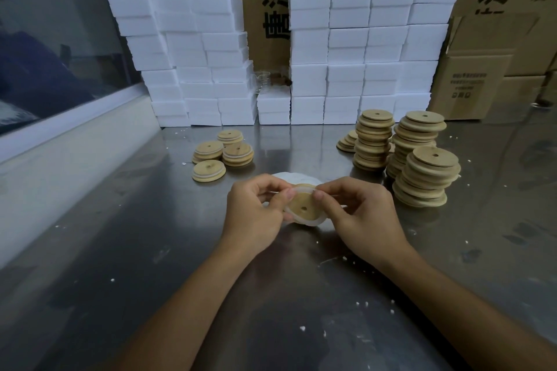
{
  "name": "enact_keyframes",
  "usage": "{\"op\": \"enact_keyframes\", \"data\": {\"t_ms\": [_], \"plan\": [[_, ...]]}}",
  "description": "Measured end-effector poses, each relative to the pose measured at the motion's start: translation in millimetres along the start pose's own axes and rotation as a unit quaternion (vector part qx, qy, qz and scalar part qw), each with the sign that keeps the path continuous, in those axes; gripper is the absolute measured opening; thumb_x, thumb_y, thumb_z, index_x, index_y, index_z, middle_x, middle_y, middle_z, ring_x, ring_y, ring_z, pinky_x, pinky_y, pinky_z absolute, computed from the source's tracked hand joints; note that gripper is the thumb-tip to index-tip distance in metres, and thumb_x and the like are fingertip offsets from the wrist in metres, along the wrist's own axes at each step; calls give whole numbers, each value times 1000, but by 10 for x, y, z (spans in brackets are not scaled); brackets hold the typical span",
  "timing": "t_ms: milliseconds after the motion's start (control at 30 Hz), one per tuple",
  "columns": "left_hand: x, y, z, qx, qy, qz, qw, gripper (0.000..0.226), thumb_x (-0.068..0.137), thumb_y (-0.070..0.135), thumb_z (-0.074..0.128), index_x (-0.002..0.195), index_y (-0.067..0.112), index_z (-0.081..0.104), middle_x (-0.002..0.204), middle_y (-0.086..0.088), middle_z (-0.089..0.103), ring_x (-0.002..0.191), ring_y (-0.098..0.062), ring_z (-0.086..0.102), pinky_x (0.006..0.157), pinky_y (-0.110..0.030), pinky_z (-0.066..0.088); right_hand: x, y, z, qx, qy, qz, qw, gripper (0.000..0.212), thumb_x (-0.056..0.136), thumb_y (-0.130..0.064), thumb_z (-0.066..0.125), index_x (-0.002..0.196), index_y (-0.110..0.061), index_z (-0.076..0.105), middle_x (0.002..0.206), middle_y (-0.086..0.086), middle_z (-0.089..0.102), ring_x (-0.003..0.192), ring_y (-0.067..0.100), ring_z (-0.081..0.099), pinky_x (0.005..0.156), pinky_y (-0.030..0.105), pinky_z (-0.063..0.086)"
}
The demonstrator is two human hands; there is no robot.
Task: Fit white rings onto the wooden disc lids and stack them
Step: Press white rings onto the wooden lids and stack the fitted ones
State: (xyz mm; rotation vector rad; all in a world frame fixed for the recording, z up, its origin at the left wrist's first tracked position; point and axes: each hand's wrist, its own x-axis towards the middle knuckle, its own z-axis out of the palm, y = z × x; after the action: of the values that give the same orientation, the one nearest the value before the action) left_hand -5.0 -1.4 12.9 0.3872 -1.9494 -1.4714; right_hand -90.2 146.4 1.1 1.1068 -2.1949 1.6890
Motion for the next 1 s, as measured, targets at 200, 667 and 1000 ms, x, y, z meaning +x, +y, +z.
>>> {"op": "enact_keyframes", "data": {"t_ms": [200,667,1000], "plan": [[20,-36,-20,-20,-4,-11,1000,25,85,3,71,69,22,71,75,-2,74,58,-20,71,53,-21,54,9,-5,-5,17,-2,15,1000,3,86,-13,76,86,-14,79,78,-6,76,75,3,72,69,23,58],[24,-36,-56,13,-31,18,999,23,83,1,72,72,21,69,79,2,74,58,-19,71,53,-19,53,31,14,-73,48,-32,38,998,4,86,-11,76,89,-12,78,82,-2,78,78,11,75,76,43,63],[31,-77,-47,20,-21,33,999,28,84,2,71,69,26,69,77,1,73,55,-19,70,52,-19,53,30,22,-78,39,-37,32,998,4,86,-13,75,90,-13,77,83,-4,77,78,9,75,75,37,63]]}}
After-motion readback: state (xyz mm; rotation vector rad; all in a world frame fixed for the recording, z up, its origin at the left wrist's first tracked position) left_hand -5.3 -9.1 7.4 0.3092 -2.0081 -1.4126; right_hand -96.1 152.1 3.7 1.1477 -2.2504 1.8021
